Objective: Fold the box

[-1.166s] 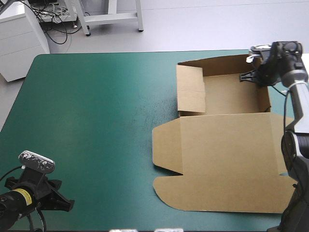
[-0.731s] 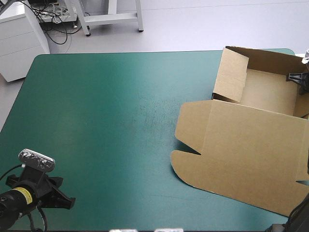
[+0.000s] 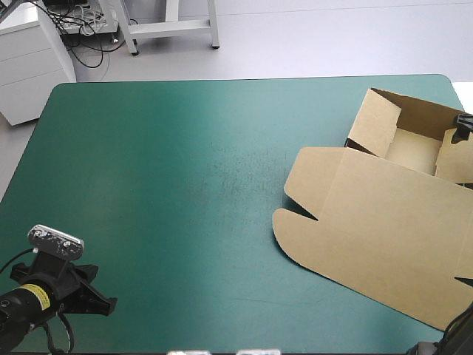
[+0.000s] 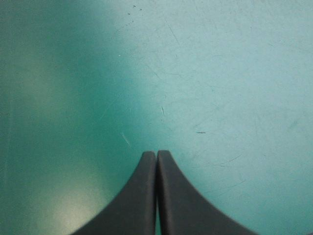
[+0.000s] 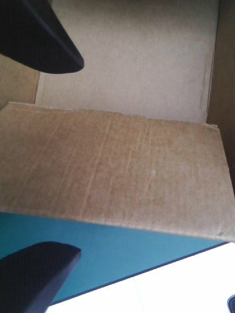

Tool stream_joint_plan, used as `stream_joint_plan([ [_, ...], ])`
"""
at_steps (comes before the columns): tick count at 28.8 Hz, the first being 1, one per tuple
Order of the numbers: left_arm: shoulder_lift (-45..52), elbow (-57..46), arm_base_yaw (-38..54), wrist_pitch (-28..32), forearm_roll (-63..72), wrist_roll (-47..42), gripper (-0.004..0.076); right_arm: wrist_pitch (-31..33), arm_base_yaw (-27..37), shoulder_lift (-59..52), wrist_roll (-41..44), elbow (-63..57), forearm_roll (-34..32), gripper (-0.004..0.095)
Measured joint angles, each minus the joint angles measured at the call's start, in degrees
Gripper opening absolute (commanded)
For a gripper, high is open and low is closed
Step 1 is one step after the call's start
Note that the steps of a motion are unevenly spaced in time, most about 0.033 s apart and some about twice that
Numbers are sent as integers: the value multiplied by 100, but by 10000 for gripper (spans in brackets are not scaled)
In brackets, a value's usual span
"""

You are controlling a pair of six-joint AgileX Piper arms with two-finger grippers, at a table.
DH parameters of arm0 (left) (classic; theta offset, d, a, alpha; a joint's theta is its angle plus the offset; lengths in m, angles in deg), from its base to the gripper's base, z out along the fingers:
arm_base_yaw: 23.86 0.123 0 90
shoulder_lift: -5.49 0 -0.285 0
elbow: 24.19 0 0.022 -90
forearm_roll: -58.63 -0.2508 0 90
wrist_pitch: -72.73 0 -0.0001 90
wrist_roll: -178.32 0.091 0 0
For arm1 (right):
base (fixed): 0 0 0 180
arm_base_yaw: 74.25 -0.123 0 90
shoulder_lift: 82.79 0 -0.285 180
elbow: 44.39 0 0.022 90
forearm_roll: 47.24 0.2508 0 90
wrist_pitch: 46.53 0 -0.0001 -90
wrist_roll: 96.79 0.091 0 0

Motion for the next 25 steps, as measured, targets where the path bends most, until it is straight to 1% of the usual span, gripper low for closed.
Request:
stream_joint_plan([
  [1,0,0,0,0,0,0,-30,14,0,-33,-37,0,84,632],
  [4,0,0,0,0,-4,0,-30,26,4,-196,-100,0,412,308],
  [6,0,0,0,0,-4,0,-30,26,4,-332,-199,-46,672,58],
  [7,0,0,0,0,-4,0,-30,26,4,-420,-271,-106,806,-23],
  [8,0,0,0,2,-4,0,-30,26,4,-510,-357,-188,931,-8],
  [11,0,0,0,95,-4,0,-32,26,4,-781,-561,-492,1225,-8],
  [16,0,0,0,292,-39,0,-32,26,-193,-1310,-926,-1223,1504,-8],
  [19,0,0,0,400,-58,0,-32,26,-551,-1638,-1123,-1626,1635,-8],
  [22,0,0,0,491,-60,0,-32,26,-1124,-1977,-1265,-1975,1637,-8],
  [25,0,0,0,496,-64,0,-32,-40,-1757,-2317,-1317,-2315,1475,-8],
])
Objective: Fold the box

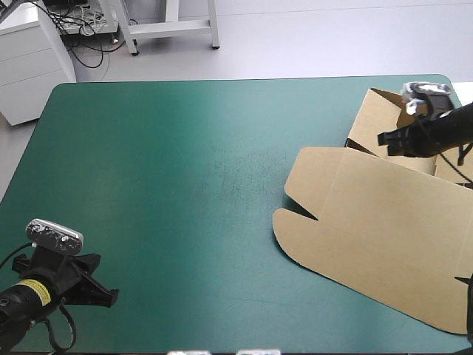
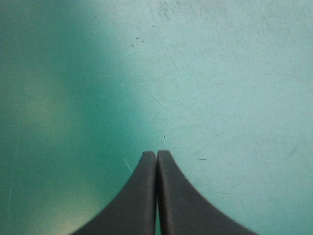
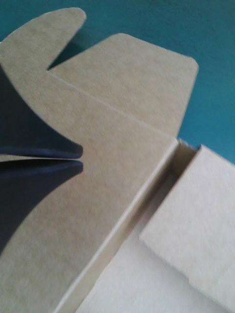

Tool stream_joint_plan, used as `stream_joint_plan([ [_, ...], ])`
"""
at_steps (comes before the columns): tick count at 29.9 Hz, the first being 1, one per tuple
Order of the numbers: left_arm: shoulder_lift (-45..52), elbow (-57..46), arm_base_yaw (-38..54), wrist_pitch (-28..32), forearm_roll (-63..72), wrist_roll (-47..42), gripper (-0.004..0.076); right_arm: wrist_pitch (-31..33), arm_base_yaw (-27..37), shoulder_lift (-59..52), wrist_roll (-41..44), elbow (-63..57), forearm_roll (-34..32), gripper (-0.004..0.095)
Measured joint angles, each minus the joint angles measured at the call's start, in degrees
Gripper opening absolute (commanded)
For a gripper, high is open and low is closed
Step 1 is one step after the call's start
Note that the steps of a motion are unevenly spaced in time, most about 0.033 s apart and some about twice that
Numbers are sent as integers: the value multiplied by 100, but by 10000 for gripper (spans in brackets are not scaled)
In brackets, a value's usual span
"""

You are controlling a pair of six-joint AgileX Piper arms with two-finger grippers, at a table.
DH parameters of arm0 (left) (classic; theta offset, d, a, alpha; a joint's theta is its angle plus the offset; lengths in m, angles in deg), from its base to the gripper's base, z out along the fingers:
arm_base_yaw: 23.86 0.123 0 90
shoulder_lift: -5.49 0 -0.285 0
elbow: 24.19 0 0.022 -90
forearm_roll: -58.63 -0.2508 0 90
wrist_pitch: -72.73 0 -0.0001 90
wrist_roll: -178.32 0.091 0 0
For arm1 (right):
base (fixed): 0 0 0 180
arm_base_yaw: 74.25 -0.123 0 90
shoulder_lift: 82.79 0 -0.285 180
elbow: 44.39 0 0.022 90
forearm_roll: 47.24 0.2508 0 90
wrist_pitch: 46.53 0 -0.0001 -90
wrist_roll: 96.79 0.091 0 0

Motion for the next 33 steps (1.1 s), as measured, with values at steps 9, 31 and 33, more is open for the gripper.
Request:
stream_joint_plan([
  [9,0,0,0,-45,0,0,-32,-815,-1460,-1301,290,-1458,-949,-8],
  [31,0,-668,0,147,196,-24,-32,-1030,-1557,-5077,434,-4107,-1104,-8],
  [33,0,-696,0,181,248,-24,-32,-1031,-1557,-5332,448,-4277,-1104,-8],
])
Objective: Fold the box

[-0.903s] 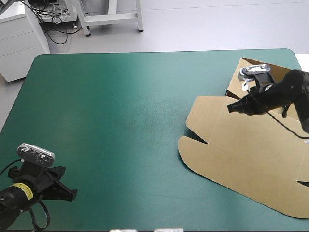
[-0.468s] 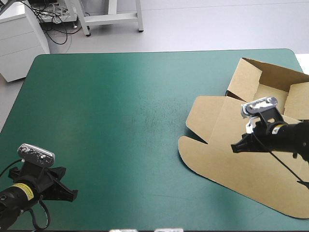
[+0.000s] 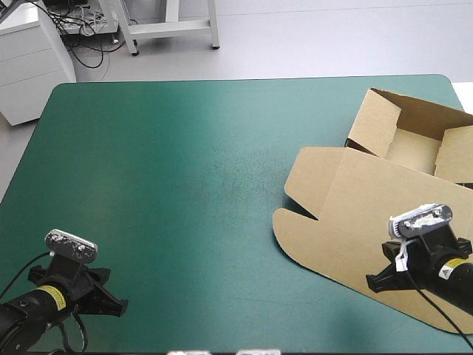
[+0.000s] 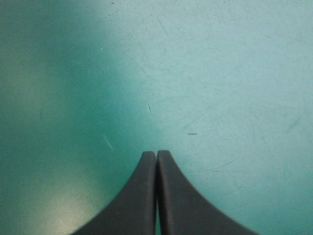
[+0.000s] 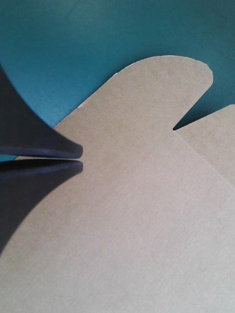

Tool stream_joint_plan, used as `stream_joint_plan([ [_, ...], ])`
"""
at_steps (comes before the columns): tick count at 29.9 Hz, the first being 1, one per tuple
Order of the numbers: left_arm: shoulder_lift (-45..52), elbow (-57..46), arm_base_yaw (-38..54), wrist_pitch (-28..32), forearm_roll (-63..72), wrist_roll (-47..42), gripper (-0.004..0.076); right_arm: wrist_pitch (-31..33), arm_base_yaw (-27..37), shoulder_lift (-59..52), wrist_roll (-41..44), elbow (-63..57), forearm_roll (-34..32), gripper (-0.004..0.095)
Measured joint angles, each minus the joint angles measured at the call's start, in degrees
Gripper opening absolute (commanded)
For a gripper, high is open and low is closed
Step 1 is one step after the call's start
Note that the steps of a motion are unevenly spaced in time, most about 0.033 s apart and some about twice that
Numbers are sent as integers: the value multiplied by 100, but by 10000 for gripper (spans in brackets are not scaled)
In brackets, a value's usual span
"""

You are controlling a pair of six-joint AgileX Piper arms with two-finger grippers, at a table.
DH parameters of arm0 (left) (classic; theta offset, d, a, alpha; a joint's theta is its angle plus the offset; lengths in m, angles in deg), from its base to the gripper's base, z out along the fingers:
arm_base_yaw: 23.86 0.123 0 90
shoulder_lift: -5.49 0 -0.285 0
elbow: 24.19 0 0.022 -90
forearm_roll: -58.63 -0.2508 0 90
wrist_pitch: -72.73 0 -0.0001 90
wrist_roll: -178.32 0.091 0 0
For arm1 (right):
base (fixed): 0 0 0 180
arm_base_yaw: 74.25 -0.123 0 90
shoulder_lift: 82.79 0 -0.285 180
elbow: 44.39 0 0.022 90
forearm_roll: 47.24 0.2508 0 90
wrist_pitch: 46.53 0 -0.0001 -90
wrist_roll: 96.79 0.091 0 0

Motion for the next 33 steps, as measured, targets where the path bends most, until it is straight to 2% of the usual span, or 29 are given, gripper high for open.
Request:
stream_joint_plan([
  [9,84,-25,0,64,29,10,-32,0,0,-855,118,-782,5,-8],
  [14,512,-262,0,107,29,24,-32,0,0,-1239,178,-1214,21,-8],
  [24,1423,-529,0,88,29,24,-32,-24,0,-1438,195,-1455,71,-8],
  [33,1485,-758,0,-200,29,24,-32,-27,0,-1454,195,-1694,93,-8],
])
